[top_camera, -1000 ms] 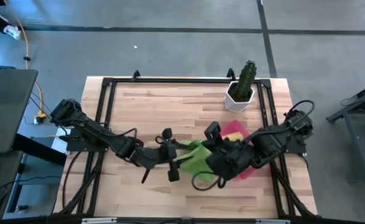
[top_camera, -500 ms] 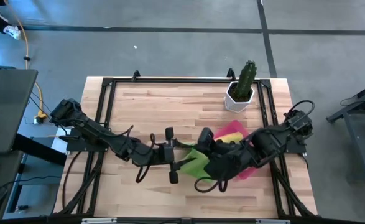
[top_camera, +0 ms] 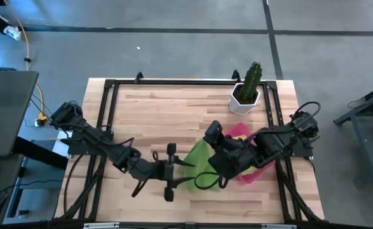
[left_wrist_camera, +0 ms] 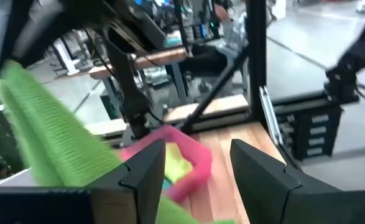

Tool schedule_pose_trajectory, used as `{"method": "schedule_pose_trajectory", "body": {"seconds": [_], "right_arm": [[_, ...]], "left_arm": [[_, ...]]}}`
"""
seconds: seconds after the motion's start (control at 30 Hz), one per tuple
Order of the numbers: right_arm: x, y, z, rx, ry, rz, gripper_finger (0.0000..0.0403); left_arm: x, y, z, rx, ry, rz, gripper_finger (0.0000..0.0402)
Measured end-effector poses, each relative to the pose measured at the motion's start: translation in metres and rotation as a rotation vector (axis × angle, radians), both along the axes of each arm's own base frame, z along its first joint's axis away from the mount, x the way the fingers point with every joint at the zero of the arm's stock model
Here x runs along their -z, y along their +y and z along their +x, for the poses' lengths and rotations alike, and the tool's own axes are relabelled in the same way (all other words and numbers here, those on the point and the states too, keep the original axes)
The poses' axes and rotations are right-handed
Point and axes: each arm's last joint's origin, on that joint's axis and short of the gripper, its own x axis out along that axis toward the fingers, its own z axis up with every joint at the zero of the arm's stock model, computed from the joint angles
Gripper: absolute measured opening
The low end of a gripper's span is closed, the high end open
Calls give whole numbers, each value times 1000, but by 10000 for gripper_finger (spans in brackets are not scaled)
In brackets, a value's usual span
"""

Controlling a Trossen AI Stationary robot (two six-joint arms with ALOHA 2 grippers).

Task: Roll microfiber towels into tight, uniform cylinder then place into a basket
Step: Fold the green microfiber towel

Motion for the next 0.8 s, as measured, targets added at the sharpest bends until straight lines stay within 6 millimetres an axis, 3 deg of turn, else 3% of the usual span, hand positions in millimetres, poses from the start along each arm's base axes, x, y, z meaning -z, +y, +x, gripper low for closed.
{"method": "schedule_pose_trajectory", "body": {"seconds": [0.23,0.53,0.8], "right_arm": [[-1,-3,3,32,-34,-7,0],[-1,12,-1,-55,-20,70,0],[-5,15,2,-94,-55,70,0]], "left_arm": [[9,-3,-4,3,79,-26,172],[4,9,-4,-337,42,156,172],[1,19,6,-120,19,107,172]]}}
